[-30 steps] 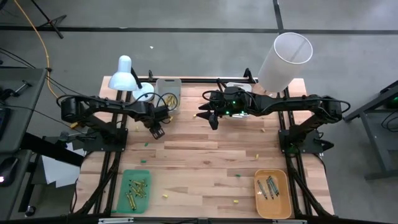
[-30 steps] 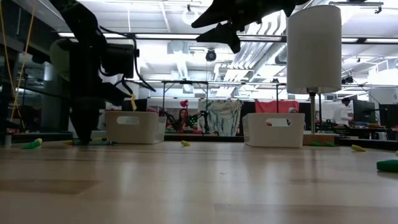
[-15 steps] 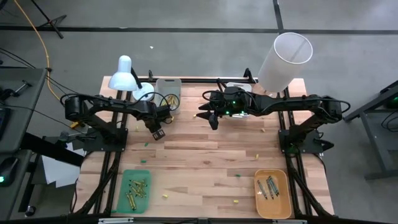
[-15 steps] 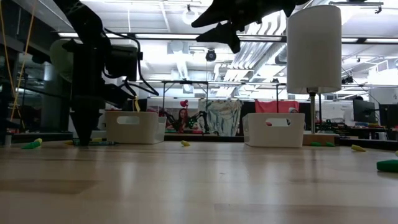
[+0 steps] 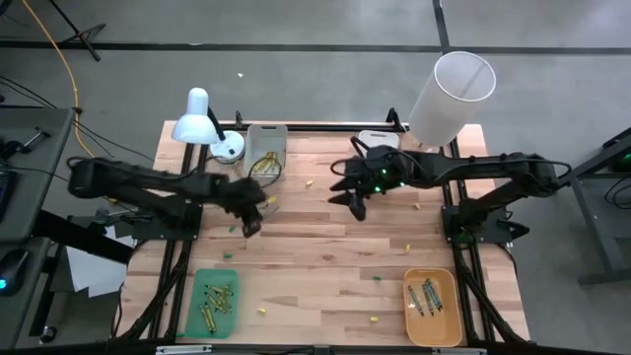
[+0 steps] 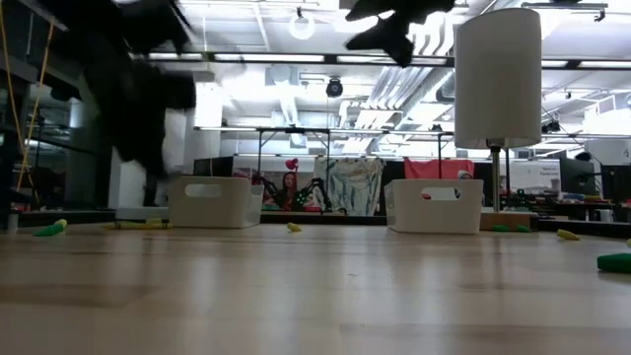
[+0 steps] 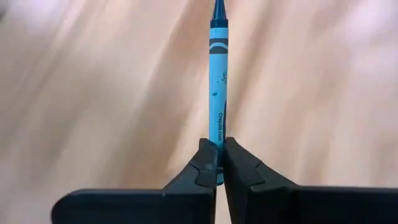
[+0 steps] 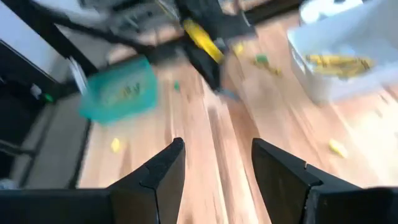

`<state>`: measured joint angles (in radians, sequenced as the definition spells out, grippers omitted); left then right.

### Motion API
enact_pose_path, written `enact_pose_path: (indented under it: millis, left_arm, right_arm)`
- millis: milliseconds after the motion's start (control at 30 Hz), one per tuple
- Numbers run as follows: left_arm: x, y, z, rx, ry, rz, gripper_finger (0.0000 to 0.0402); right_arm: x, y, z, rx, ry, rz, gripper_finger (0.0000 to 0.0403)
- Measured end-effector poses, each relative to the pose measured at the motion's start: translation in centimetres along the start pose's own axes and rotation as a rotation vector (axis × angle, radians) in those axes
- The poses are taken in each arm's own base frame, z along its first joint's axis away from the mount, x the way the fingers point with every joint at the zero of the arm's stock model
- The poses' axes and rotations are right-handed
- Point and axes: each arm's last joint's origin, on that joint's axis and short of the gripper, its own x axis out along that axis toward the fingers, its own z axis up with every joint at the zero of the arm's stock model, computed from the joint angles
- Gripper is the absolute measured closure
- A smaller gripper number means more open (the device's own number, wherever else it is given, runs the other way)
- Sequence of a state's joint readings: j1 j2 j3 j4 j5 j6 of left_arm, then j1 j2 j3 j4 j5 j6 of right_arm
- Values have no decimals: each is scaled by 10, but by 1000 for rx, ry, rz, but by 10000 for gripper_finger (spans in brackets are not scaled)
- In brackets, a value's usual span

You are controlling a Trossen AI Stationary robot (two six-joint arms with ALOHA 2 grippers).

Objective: Sort crayons
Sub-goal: Put the blue crayon into the yellow bin

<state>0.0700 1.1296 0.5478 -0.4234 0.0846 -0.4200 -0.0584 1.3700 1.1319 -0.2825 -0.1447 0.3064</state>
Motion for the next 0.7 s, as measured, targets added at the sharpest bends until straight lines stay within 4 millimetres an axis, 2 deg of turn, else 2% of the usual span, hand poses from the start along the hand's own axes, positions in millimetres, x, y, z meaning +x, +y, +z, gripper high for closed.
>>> enact_pose_path:
  millis: [167, 300, 467, 567, 700]
  left_arm:
    - [-17, -16, 0, -24, -499, -132, 401]
    - [-31, -21, 15, -70, -807, -151, 401]
    - [-39, -29, 38, 12, -909, -125, 401]
    - [-45, -37, 56, 95, -930, -118, 401]
    - [-54, -46, 81, 180, -957, -139, 401]
  right_arm:
    - [-4, 18, -11, -38, 45, -55, 226]
    - [10, 24, -17, -71, -91, -33, 226]
    - [30, 3, -19, 41, -390, -6, 226]
    - [35, -9, -10, 112, -552, 25, 226]
    - [36, -13, 5, 76, -619, 17, 226]
